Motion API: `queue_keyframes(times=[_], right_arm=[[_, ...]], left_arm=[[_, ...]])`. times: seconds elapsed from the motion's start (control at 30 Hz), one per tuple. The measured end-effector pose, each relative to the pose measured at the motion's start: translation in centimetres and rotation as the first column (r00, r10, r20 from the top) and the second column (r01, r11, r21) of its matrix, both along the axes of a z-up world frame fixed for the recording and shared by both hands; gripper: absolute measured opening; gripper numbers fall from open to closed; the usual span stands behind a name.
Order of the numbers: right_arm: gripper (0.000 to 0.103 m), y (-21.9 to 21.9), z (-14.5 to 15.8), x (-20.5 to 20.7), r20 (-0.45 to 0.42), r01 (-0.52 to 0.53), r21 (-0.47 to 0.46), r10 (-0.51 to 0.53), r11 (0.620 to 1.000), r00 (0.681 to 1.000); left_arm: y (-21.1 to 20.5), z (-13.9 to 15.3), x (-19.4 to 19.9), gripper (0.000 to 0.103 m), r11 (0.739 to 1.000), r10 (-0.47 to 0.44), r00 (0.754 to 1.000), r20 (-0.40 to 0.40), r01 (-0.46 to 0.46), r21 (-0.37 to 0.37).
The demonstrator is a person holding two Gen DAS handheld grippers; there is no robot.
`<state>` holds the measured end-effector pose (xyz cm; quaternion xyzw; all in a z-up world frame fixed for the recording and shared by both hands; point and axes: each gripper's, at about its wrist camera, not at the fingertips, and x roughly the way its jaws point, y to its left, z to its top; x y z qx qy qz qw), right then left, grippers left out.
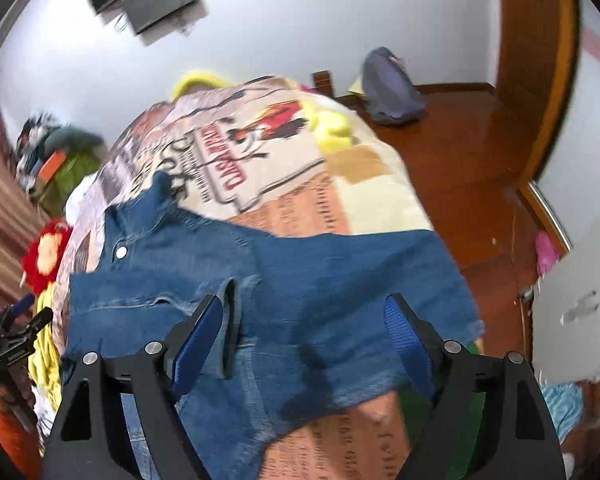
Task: Fold large clothes
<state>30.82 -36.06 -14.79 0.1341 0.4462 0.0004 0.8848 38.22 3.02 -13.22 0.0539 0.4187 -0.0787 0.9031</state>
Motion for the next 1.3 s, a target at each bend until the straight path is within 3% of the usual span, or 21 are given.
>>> queue_keyframes(times=[0.1,0.2,0.43,0.57,0.77,0.97,1.03,1.07,1.2,1.3], right_arm=[[0.081,-2.7,-0.9,-0.7,-0.015,0.066,0.009,-0.066,0.998,0.998],[0.081,-5.8,-3.0,-1.3,-0.063,0.140,0.079,-0.135,0.987,0.989],[0.081,-11.7,-9.9,-1.8,-0.248,0.303,0.307,-0.232,0.902,0.941],[0.081,-13.0,-11.4,-1.5,-0.249,0.342,0.366,-0.263,0.865,0.932],[0.083,-13.5,-13.4,-0.1,-0.268,0.390,0.385,-0.303,0.836,0.915],[0.081,-12.9,-14.2,1.7,-0.269,0.425,0.330,-0.348,0.843,0.898],[0.065,-12.6,-14.0,2.0,-0.264,0.437,0.286,-0.368,0.853,0.891],[0.061,-12.3,-13.8,2.1,-0.261,0.435,0.256,-0.372,0.863,0.891],[0.030,-11.7,-12.6,2.1,-0.213,0.408,0.214,-0.365,0.888,0.906],[0.019,-11.3,-11.0,1.7,-0.166,0.399,0.210,-0.370,0.892,0.914]], left_arm=[[-1.8,-0.4,1.3,0.099,0.998,-0.042,0.999,-0.019,0.041,-0.040],[-3.6,-1.4,2.4,0.099,0.995,-0.075,0.996,-0.056,0.071,-0.068],[-6.7,-4.8,3.8,0.099,0.988,-0.122,0.979,-0.160,0.104,-0.117],[-8.0,-6.7,4.1,0.099,0.982,-0.148,0.965,-0.218,0.118,-0.146],[-9.6,-8.5,4.5,0.099,0.978,-0.163,0.949,-0.269,0.120,-0.169],[-10.4,-8.7,4.3,0.099,0.980,-0.168,0.952,-0.257,0.132,-0.152],[-10.5,-8.6,4.1,0.099,0.979,-0.173,0.952,-0.254,0.139,-0.148],[-10.5,-8.6,4.1,0.099,0.979,-0.176,0.951,-0.254,0.142,-0.150],[-10.0,-8.1,3.7,0.099,0.978,-0.176,0.952,-0.250,0.141,-0.154],[-9.4,-7.4,3.3,0.099,0.978,-0.172,0.957,-0.235,0.138,-0.155]])
